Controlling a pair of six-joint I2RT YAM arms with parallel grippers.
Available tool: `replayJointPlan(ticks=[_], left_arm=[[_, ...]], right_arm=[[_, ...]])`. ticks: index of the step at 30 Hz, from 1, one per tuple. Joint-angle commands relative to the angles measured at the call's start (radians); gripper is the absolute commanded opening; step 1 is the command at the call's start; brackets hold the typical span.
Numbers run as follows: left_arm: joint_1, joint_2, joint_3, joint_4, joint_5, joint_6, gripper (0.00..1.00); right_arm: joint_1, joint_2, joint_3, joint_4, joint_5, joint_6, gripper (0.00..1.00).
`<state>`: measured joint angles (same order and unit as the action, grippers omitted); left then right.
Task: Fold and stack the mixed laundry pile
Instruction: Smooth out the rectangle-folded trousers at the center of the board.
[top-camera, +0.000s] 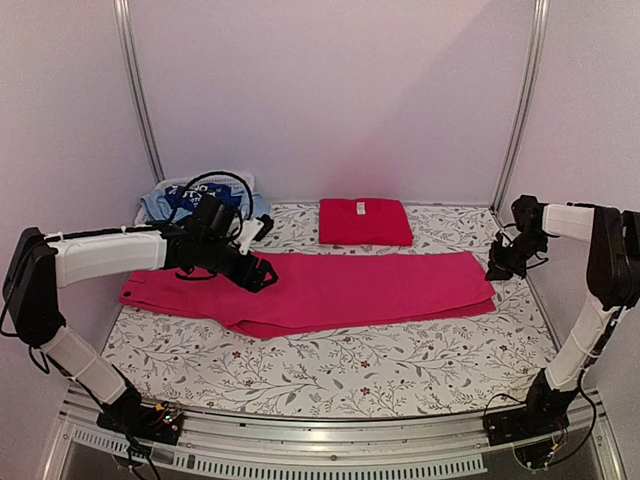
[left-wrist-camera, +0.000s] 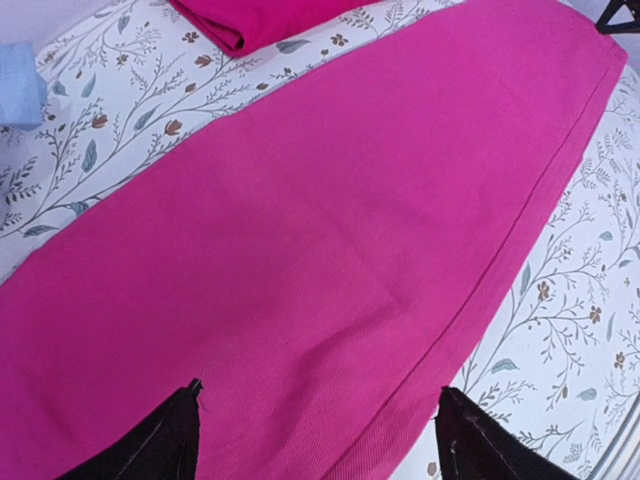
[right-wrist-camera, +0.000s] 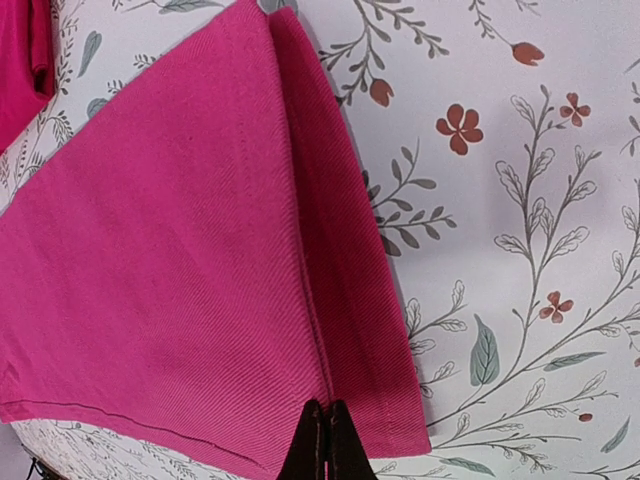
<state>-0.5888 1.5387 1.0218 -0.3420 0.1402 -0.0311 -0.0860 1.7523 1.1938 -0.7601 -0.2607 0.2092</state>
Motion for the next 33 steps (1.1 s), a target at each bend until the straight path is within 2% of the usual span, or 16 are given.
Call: replayJointPlan(ticks=[1,5,12,18,23,26,33], left_arm=[[-0.051,-0.023,-0.033,0.047,0.030,0.130,0.80],[-0.108,-0.016,-0.058,0.034,-0.002,0.205,0.78],[-0.119,0.014,-0.071,-0.088,-0.021,0.313,0.74],[-0.120,-0.007,-0.115,-0.107,-0.016,0.341,0.76],[-0.120,0.020,-0.146,-0.112,-0.071,0.360,0.72],[-0.122,0.020,-0.130,-0.108,-0.122,0.354,0.61],[-0.127,-0.027,-0.083,-0.136,-0.094,0.361,0.15]], right_arm=[[-0.014,-0.014,-0.021,-0.010,0.031,0.008,0.00],[-0.019,-0.018,-0.041,0.003,0.029,0.014,0.00],[-0.021,-0.011,-0.039,0.005,0.029,0.019,0.00],[-0.021,-0.010,-0.034,0.004,0.032,0.021,0.00],[-0.023,-0.003,-0.036,0.003,0.039,0.019,0.00],[-0.024,-0.001,-0.032,0.003,0.043,0.018,0.00],[-0.035,-0.010,0.028,-0.031,0.044,0.031,0.00]])
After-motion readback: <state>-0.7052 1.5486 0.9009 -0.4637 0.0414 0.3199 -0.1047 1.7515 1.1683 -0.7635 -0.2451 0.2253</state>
